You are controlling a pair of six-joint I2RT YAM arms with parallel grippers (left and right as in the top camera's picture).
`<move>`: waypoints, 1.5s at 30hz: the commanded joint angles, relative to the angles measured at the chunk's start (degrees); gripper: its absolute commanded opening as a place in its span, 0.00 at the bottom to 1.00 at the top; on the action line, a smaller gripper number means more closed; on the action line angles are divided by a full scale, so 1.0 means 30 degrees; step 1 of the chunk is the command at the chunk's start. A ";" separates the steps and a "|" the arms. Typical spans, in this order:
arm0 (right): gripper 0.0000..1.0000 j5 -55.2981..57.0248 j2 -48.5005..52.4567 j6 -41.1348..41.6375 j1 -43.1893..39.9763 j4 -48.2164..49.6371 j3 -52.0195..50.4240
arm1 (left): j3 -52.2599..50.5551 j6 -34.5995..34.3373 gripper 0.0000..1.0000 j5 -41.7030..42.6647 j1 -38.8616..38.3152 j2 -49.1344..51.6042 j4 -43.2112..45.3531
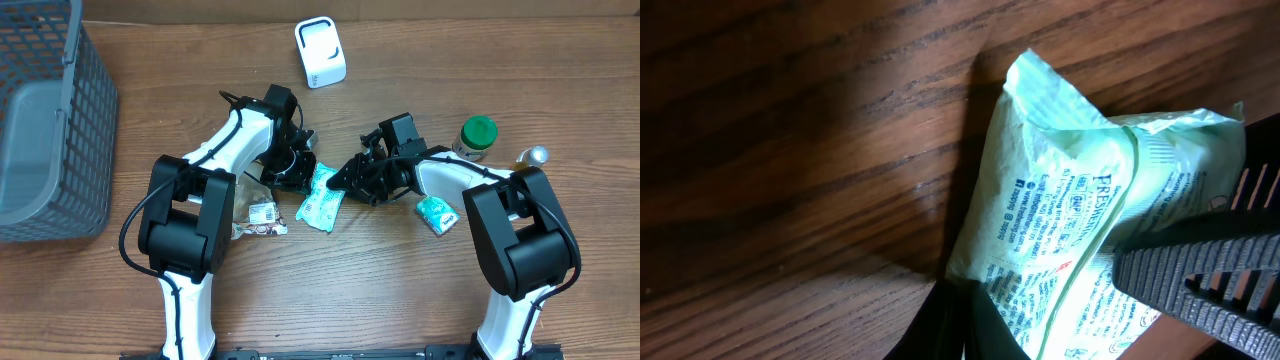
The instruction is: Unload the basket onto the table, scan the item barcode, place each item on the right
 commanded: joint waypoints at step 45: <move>0.04 0.0160 0.0277 -0.1166 0.0969 0.0889 -0.0299 | 0.4612 0.0809 0.04 -0.1996 -0.0270 -0.0809 -0.3198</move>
